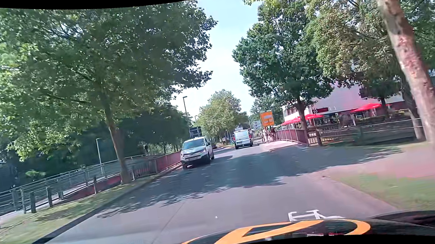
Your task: Follow the waypoints while adhering to traffic rules and regulations
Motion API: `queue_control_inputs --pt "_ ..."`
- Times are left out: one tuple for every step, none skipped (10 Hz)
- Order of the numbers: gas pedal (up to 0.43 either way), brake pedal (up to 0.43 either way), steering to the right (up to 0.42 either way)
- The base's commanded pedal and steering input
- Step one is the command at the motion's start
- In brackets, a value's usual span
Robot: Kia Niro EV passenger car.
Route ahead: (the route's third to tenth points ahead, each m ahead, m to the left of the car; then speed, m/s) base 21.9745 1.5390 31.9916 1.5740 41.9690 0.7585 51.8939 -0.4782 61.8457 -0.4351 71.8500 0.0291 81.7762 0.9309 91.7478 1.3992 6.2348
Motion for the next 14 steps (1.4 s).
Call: queue_control_inputs --pt "0.008 0.000 0.005" --pt "0.008 0.000 0.004" --pt "0.008 0.000 0.004" --pt "0.008 0.000 0.004" --pt "0.008 0.000 0.004" --pt "0.008 0.000 0.004" --pt "0.008 0.000 0.004" --pt "0.008 0.000 0.004" --pt "0.008 0.000 0.004" --pt "0.008 0.000 0.004" --pt "0.008 0.000 0.004" --pt "0.008 0.000 0.004" --pt "0.008 0.000 0.004" --pt "0.008 0.000 0.004"
